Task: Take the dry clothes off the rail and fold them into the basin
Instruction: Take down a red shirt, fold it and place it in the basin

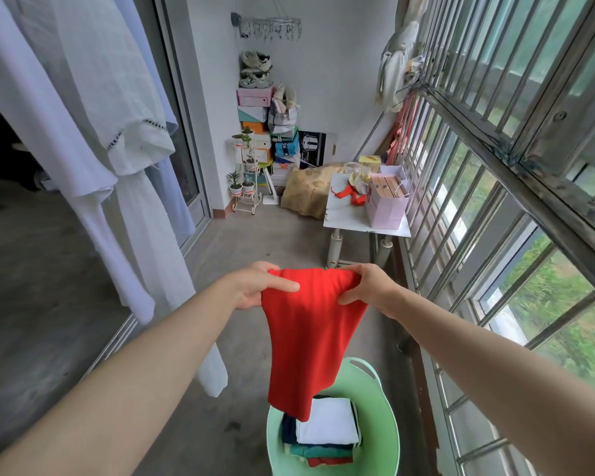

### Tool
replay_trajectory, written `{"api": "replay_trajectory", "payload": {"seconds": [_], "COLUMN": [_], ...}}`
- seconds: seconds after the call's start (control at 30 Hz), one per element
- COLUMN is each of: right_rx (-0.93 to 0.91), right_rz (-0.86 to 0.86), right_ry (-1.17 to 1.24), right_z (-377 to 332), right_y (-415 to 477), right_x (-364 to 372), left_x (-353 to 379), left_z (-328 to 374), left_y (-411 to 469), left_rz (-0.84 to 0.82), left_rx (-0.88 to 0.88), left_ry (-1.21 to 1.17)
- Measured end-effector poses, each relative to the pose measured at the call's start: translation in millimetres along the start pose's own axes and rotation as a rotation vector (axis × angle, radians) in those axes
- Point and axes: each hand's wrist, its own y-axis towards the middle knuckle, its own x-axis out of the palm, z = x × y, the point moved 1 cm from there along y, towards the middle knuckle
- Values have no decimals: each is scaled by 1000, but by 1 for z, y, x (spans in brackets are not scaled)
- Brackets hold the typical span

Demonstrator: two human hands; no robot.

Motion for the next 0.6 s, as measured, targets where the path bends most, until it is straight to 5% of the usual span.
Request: {"api": "replay_trajectory", "payload": {"seconds": [0.1, 0.3, 0.47, 0.6], "right_rx": [5, -23, -57, 6], "right_rz": [120, 130, 141, 131], "right_ry": [-331, -466, -373, 43], "right_z": [3, 7, 14, 21], "right_y": [2, 1, 3, -3], "right_x": [1, -4, -16, -24], "left_x": [3, 6, 5, 5], "left_z": [-5, -26, -19, -13], "left_y": [0, 5, 4, 6], "left_rz": [-9, 196, 253, 157], "left_rx": [-13, 67, 120, 171], "left_ry": [154, 668, 500, 260]}}
